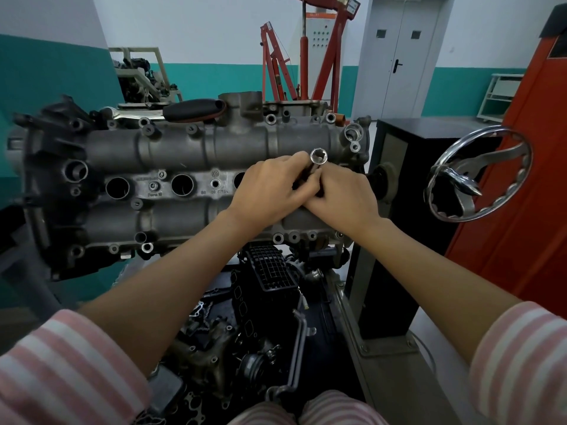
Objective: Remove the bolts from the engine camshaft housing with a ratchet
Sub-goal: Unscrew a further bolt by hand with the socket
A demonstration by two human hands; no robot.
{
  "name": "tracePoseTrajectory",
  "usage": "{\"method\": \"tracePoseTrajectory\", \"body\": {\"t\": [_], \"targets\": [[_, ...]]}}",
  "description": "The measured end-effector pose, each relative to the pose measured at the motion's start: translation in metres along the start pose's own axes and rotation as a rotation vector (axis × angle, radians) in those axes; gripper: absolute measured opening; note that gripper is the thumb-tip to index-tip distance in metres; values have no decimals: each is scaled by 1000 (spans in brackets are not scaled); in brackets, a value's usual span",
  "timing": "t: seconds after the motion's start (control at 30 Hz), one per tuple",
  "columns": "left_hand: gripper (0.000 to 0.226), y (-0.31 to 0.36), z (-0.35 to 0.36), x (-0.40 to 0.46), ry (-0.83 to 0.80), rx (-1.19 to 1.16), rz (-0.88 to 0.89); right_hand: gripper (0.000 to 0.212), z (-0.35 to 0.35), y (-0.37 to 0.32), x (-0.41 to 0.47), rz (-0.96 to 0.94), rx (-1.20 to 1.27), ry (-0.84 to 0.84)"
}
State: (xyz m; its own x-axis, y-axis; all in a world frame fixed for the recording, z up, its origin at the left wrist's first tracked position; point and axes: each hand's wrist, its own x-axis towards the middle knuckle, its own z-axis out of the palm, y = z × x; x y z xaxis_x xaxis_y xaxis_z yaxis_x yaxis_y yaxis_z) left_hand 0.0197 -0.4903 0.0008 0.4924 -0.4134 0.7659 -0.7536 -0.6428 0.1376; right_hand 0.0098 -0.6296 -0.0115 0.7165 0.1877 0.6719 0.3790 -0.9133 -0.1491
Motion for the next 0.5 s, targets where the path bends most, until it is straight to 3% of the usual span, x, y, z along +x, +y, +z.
{"method": "tracePoseTrajectory", "body": {"t": [0.13, 0.33, 0.5], "targets": [[40, -3, -1, 0, -9, 2, -23, 28, 0, -1, -2, -24, 9, 53], [57, 1, -3, 0, -29, -1, 26, 18, -1, -2, -3, -42, 57, 41], [35, 2, -2, -1, -12, 13, 25, 21, 1, 1, -1, -2, 25, -4]]}}
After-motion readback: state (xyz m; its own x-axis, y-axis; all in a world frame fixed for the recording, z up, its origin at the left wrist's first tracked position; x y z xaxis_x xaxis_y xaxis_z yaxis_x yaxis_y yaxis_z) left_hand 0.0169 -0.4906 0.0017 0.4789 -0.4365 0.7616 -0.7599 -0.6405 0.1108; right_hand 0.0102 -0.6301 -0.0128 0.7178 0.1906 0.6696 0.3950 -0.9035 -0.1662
